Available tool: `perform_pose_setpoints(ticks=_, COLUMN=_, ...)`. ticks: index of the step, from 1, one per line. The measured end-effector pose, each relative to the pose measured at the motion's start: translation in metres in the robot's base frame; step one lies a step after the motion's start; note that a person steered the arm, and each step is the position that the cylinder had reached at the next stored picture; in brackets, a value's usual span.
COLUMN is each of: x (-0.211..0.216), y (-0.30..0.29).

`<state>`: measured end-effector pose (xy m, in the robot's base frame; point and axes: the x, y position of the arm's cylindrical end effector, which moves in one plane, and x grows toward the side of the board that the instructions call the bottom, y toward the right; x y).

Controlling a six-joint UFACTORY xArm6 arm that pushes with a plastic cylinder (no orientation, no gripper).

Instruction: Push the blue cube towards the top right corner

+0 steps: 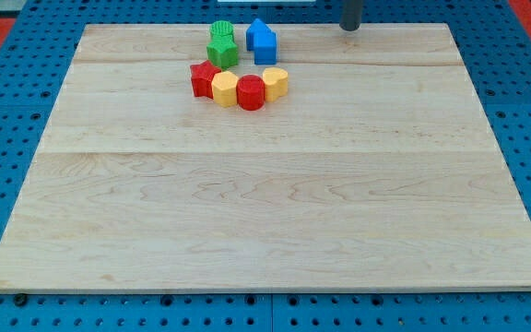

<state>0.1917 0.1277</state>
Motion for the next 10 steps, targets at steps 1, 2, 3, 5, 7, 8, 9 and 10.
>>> perform_pose_setpoints(ticks=1, x=0.0, y=-0.001)
perform_pose_setpoints(ticks=2, x=0.001, y=-0.036)
perform_pose_setpoints(ticks=3, x=0.001, y=-0.071)
perform_pose_setpoints(ticks=5, x=0.087, y=-0.045)
perform_pose_setpoints(ticks=7, x=0.121, y=-0.054)
perform_pose_setpoints(ticks=8, x=0.095, y=-0.053)
perform_pose_setpoints(ticks=9, x=0.025, y=-0.052)
perform_pose_setpoints(ticks=10, x=0.0, y=-0.067)
